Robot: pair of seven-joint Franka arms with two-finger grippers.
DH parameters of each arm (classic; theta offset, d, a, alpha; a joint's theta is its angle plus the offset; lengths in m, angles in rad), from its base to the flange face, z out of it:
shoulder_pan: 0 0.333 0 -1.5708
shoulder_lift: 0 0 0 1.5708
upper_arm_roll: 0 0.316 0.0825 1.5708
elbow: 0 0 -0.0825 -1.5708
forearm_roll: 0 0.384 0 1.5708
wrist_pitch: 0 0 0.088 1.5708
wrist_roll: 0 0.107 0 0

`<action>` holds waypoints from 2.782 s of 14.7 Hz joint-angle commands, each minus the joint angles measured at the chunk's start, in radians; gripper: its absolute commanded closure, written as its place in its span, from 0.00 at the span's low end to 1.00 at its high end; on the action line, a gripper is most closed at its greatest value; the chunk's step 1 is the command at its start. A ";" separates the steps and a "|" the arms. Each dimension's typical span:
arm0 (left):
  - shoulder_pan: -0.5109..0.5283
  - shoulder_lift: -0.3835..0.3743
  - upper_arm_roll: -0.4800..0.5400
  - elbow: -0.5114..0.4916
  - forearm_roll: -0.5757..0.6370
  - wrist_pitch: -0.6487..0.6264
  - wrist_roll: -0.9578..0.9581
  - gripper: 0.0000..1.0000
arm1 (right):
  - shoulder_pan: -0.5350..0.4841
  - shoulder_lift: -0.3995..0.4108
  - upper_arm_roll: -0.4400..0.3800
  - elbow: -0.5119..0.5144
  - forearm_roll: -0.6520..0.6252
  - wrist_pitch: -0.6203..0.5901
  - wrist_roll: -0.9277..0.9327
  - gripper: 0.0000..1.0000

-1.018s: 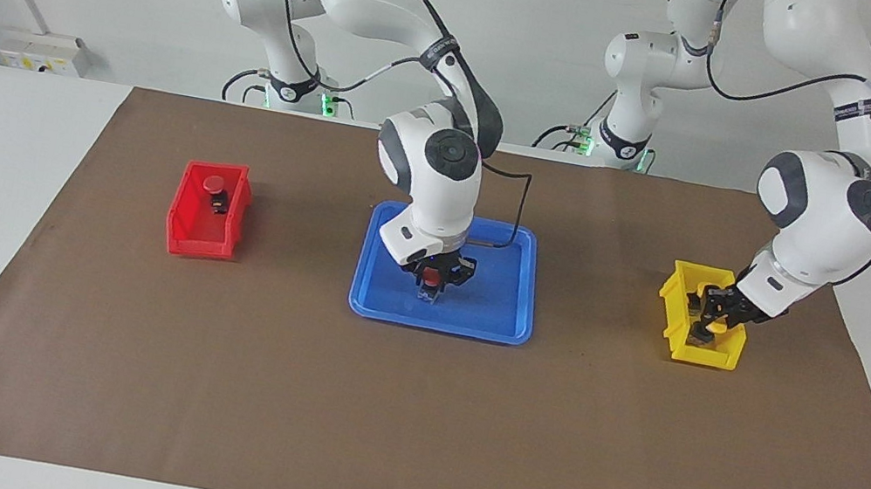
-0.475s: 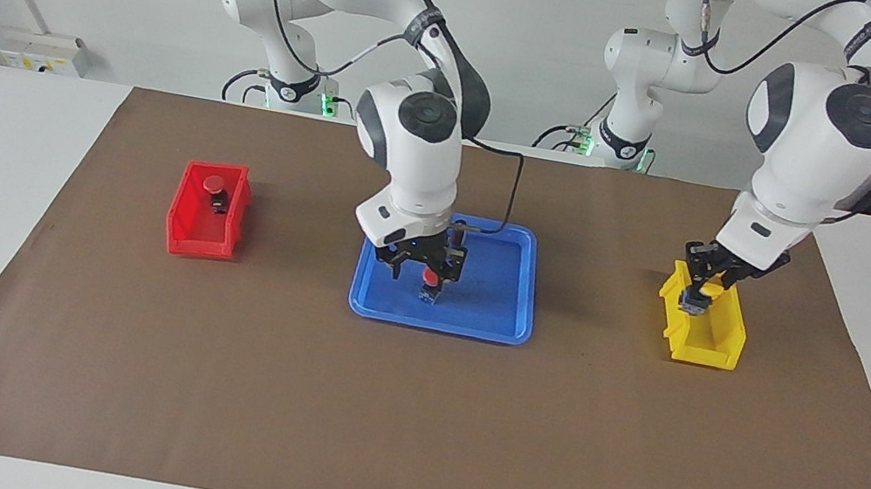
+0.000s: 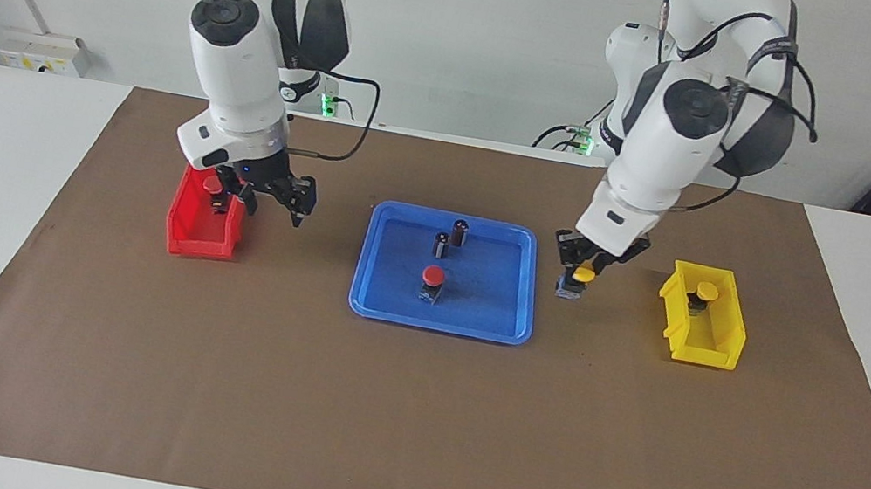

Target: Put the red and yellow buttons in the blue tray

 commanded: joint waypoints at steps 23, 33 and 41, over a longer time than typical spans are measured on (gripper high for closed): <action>-0.158 0.226 0.018 0.046 0.003 0.203 -0.169 0.75 | -0.259 -0.194 0.014 -0.506 0.026 0.290 -0.447 0.35; -0.127 0.124 0.029 0.091 -0.003 0.036 -0.154 0.20 | -0.265 -0.200 0.014 -0.524 0.026 0.288 -0.485 0.39; 0.186 0.022 0.030 0.080 0.013 -0.103 0.238 0.04 | -0.266 -0.204 0.014 -0.530 0.026 0.285 -0.498 0.75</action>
